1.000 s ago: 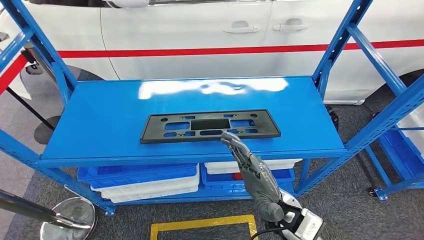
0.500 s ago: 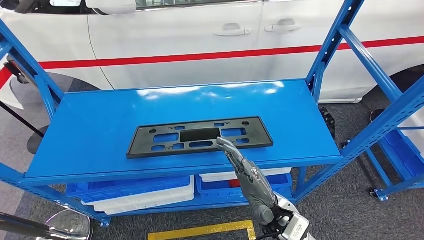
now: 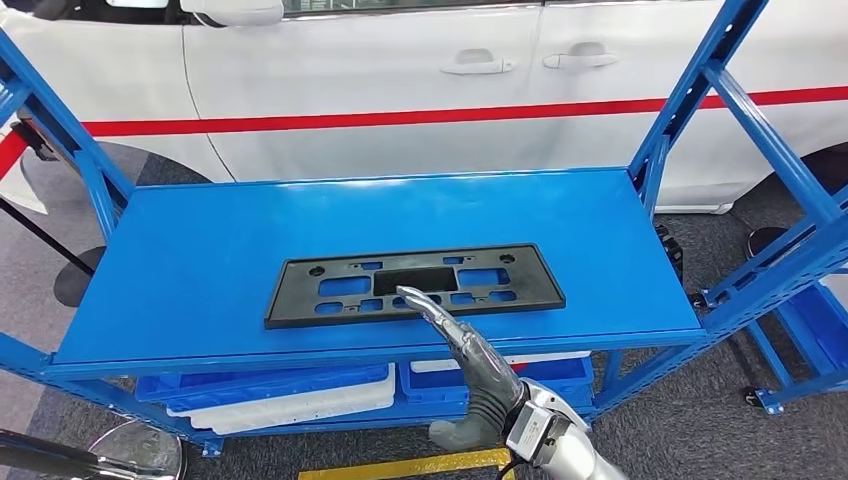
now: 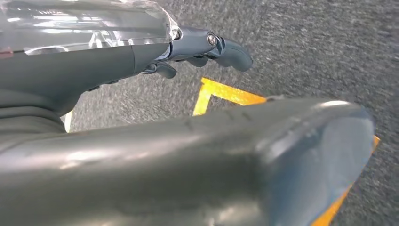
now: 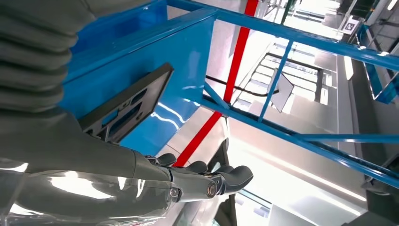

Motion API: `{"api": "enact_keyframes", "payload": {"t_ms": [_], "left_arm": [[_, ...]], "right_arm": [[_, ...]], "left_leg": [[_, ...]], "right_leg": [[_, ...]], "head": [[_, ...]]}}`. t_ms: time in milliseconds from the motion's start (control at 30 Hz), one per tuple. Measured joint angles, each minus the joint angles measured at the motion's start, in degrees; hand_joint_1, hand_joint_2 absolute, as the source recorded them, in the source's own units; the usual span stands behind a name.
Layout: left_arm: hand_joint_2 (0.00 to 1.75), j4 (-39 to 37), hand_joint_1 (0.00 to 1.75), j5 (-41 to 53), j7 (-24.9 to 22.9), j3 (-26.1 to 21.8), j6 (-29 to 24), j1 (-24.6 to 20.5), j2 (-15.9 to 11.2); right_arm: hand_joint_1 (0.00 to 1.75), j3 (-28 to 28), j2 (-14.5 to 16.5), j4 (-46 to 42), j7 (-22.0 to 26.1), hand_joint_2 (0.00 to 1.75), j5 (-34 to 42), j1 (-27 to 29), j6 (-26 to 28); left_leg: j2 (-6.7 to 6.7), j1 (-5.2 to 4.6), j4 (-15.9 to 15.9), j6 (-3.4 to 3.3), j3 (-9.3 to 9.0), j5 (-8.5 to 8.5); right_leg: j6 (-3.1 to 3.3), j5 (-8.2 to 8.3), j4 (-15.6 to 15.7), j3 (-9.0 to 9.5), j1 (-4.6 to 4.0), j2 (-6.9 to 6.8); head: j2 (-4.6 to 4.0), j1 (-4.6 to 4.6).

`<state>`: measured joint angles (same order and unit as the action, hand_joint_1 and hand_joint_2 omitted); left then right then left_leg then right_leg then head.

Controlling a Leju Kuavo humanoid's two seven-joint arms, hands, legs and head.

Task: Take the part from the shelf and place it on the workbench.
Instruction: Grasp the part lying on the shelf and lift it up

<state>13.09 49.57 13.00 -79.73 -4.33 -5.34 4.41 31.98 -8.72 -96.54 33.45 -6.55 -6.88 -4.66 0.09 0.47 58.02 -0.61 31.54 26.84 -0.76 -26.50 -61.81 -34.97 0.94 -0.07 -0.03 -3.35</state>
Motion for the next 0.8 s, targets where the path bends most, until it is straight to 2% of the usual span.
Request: {"api": "enact_keyframes", "payload": {"t_ms": [33,167,233,300,333,367,400,467,500,533,600,700,733,800], "left_arm": [[0.00,0.0,0.00,0.0,0.0,0.0,0.0,0.0,0.0],[0.00,0.0,0.00,0.2,-0.1,0.0,0.0,-0.1,0.0],[0.00,0.0,0.00,0.4,-0.1,0.1,0.0,-0.1,0.0],[0.00,0.0,0.00,0.6,0.0,0.3,0.0,0.0,0.0],[0.00,0.0,0.00,0.7,0.2,0.4,0.1,0.1,0.0],[0.00,0.0,0.00,0.7,0.5,0.5,0.3,0.1,0.0],[0.00,0.0,0.00,0.8,0.8,0.6,0.4,0.1,0.0],[0.00,0.0,0.00,0.8,1.2,0.9,0.7,0.1,0.0],[0.00,0.0,0.00,0.8,1.3,1.1,0.7,0.0,0.0],[0.00,0.0,0.00,0.8,1.4,1.2,0.7,0.0,0.0],[0.00,0.0,0.00,0.7,1.5,1.2,0.6,-0.1,0.0],[0.00,0.0,0.00,0.6,1.6,1.3,0.5,-0.1,0.1],[0.00,0.0,0.00,0.6,1.6,1.3,0.6,-0.1,0.2],[0.00,0.0,0.00,0.7,1.7,1.3,0.6,-0.2,0.2]], "right_arm": [[0.00,0.1,0.0,0.2,0.0,1.75,0.0,-0.2,0.0],[0.00,0.3,-0.4,0.9,-0.1,1.75,-0.2,-0.4,0.0],[0.00,0.5,-0.6,1.3,-0.2,1.75,-0.9,-0.7,0.6],[0.00,0.8,-0.8,2.3,-0.3,1.75,-3.9,-1.1,3.6],[0.00,1.0,-0.8,3.1,-0.3,1.75,-6.9,-1.4,6.5],[0.00,1.3,-0.9,4.0,-0.3,1.75,-10.7,-1.7,10.2],[0.00,1.7,-0.9,5.0,-0.4,1.75,-15.0,-2.1,14.3],[0.00,2.8,-1.2,6.9,-1.1,1.75,-23.9,-3.3,21.8],[0.00,3.5,-1.5,7.8,-1.9,1.75,-28.1,-4.1,24.8],[0.00,4.5,-1.8,8.7,-3.0,1.75,-32.0,-4.9,27.1],[0.00,6.6,-2.5,10.5,-5.6,1.75,-39.5,-6.5,30.3],[0.00,9.8,-3.0,13.2,-9.3,1.75,-48.2,-8.9,32.2],[0.00,10.5,-3.0,14.1,-10.1,1.75,-49.9,-9.6,32.6],[0.00,11.9,-3.0,16.1,-11.5,1.75,-52.2,-10.9,33.3]], "left_leg": [[-0.01,-0.10,0.1,0.34,-0.04,0.20],[0.09,0.04,0.5,1.69,0.06,0.94],[0.08,0.20,4.8,2.20,1.86,3.41],[0.07,0.23,12.5,2.51,5.72,6.67],[0.07,0.23,15.5,2.58,7.36,7.37],[0.07,0.22,16.5,2.53,8.15,6.95],[0.07,0.21,15.1,2.38,7.80,5.42],[0.03,0.06,7.6,1.69,4.70,1.10],[0.00,-0.11,4.0,1.30,3.13,-0.30],[-0.04,-0.29,1.6,0.97,2.09,-0.99],[-0.13,-0.59,0.2,0.51,1.58,-0.96],[-0.20,-0.08,-0.8,-0.29,1.01,-1.52],[-0.20,0.13,-1.2,-0.51,0.81,-1.70],[-0.19,0.13,-1.3,-0.69,0.74,-1.74]], "right_leg": [[0.18,0.45,1.9,0.71,-0.09,-0.03],[1.40,0.13,3.0,1.12,-0.18,0.20],[2.04,0.08,3.4,1.55,-0.09,0.12],[2.45,-0.15,3.4,1.78,-0.30,0.07],[2.59,-0.25,3.3,1.87,-0.43,0.09],[2.67,-0.35,3.3,1.99,-0.55,0.13],[2.70,-0.45,3.3,2.16,-0.65,0.19],[2.63,-0.74,3.3,2.62,-0.82,0.32],[2.50,-0.87,3.3,2.76,-0.94,0.39],[2.29,-0.94,3.2,2.79,-1.00,0.39],[1.76,-0.94,3.3,2.74,-1.04,0.34],[0.94,-1.83,2.4,2.47,-1.04,0.16],[0.73,-2.70,1.2,1.93,-1.01,0.14],[0.44,-5.41,-4.1,-0.57,-0.70,0.14]], "head": [[0.01,-0.01],[0.01,-0.02],[0.01,-0.02],[0.01,-0.02],[0.01,-0.02],[0.01,-0.02],[0.01,-0.02],[0.01,-0.01],[0.01,-0.01],[0.01,-0.01],[0.01,-0.02],[0.01,-0.01],[0.01,-0.01],[0.01,0.00]]}}
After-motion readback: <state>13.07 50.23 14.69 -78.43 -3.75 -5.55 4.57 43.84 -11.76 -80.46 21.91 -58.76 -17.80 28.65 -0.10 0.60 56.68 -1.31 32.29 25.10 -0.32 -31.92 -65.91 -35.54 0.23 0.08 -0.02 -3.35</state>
